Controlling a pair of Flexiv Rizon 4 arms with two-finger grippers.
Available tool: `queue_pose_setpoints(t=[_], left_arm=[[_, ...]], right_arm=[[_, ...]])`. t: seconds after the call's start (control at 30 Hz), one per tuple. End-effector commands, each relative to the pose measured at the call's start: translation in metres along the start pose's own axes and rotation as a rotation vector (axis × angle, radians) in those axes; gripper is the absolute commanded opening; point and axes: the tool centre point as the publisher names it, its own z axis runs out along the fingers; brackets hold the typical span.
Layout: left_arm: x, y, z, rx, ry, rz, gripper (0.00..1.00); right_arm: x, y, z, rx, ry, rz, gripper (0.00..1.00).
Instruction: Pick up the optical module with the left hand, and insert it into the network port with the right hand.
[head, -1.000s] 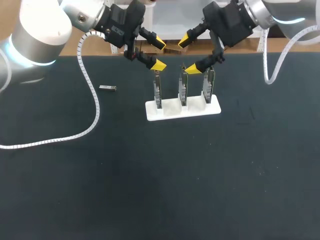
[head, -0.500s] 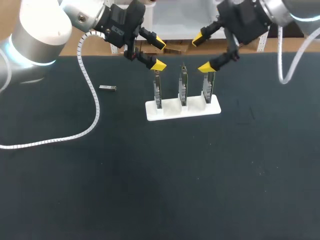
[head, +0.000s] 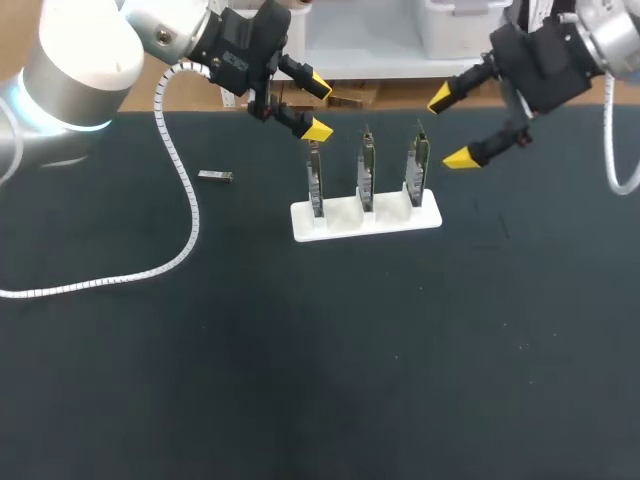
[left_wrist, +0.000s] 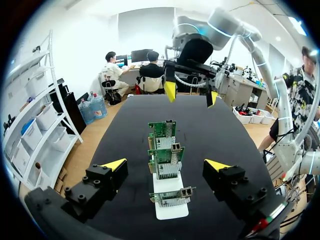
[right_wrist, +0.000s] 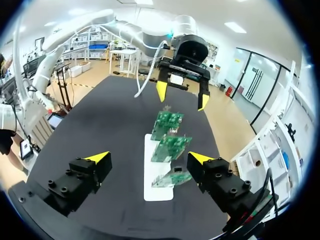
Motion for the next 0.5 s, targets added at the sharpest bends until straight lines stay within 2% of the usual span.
queue_pose_setpoints(t=[0.03,0.23,0.5], left_arm=[[0.000,0.000,0.000,-0.001,0.003,-0.001,1.00],[0.000,0.000,0.000,-0.001,0.003,-0.001,1.00],[0.000,0.000,0.000,-0.001,0.003,-0.001,1.00]], right_arm=[[-0.002,-0.001,-0.010,-0.033,0.016,-0.018,1.00],[-0.003,-0.006,-0.016,-0.076,0.045,-0.026,1.00],[0.000,-0.005,-0.027,-0.069,0.062,-0.021,1.00]])
